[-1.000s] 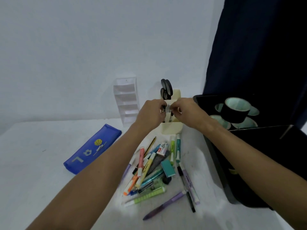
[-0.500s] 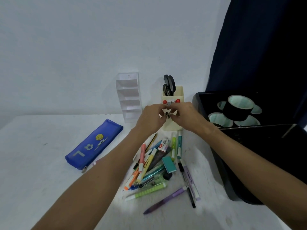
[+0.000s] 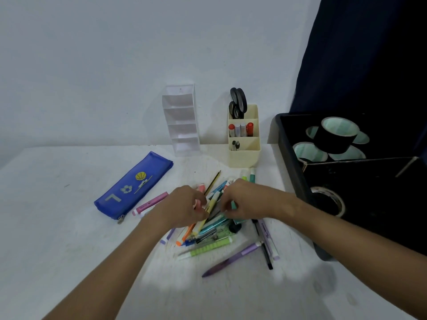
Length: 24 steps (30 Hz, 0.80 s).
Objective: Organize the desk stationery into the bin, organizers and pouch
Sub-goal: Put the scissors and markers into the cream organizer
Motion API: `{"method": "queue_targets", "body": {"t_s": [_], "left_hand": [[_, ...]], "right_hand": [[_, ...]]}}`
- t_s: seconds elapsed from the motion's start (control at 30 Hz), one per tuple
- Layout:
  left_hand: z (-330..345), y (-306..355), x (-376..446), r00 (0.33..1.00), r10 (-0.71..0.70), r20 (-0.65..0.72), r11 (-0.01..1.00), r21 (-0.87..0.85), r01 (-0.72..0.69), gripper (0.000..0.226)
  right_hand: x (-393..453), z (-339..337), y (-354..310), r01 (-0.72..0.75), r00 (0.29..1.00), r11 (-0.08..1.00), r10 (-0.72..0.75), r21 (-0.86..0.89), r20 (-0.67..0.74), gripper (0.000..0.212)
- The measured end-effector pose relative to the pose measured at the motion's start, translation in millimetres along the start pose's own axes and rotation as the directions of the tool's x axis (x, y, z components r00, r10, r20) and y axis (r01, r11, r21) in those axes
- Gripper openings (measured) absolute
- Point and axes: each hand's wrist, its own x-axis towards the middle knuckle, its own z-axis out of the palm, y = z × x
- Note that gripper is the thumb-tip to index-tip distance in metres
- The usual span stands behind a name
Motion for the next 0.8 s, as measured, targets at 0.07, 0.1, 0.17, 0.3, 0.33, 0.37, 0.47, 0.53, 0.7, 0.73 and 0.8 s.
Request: {"method": "queue_targets", "body": {"t_s": [0.07, 0.1, 0.17, 0.3, 0.33, 0.37, 0.47, 0.53, 0.7, 0.73, 0.8], "left_hand": [[2, -7, -3, 1.0, -0.025, -0.006, 1.0, 0.005, 0.025, 0.034], [2, -9, -4, 0.999, -0.042, -0.01, 0.999, 0.004, 0.042, 0.035], [1, -14, -5, 0.997, -0.071, -0.021, 0.997, 0.028, 0.072, 0.037], [0, -9, -11, 0.995, -0.06, -0.083, 0.996, 0.054, 0.065, 0.026], [1, -5, -15, 0.996, -0.032, -0.08, 0.999, 0.032, 0.035, 0.02], [3, -1, -17, 0.998, 0.007, -0.06, 1.0, 0.011, -0.006, 0.013], [11, 9, -26, 0.995, 0.087, 0.051, 0.996, -0.037, -0.085, 0.011], [15, 9, -27, 0.993, 0.086, 0.085, 0.995, -0.055, -0.082, 0.013], [19, 10, -32, 0.991, 0.106, 0.081, 0.994, 0.006, -0.107, 0.013], [19, 11, -32, 0.99, 0.112, 0.085, 0.993, 0.031, -0.115, 0.019], [20, 12, -34, 0.987, 0.126, 0.1, 0.986, 0.097, -0.135, 0.028]], "right_hand": [[0, 6, -1, 0.006, 0.999, 1.0, -0.006, -0.003, 0.049, 0.013], [1, 8, -1, 0.003, 0.998, 1.0, -0.003, 0.004, 0.058, 0.012], [0, 10, 1, -0.006, 0.998, 1.0, 0.006, 0.006, 0.07, 0.012], [-1, 12, 3, -0.053, 0.991, 0.998, 0.057, -0.042, 0.119, 0.008], [-1, 11, 4, -0.082, 0.989, 0.995, 0.088, -0.05, 0.122, 0.006], [-3, 9, 6, -0.118, 0.985, 0.992, 0.124, -0.055, 0.121, 0.006], [-9, 1, 12, -0.218, 0.964, 0.973, 0.226, -0.075, 0.138, 0.009], [-14, -3, 17, -0.274, 0.945, 0.956, 0.287, -0.101, 0.157, 0.012], [-26, -2, 22, -0.423, 0.881, 0.892, 0.446, -0.159, 0.158, 0.025], [-28, -1, 22, -0.45, 0.871, 0.881, 0.469, -0.144, 0.148, 0.023], [-27, 4, 22, -0.485, 0.86, 0.869, 0.494, -0.094, 0.125, 0.021]]}}
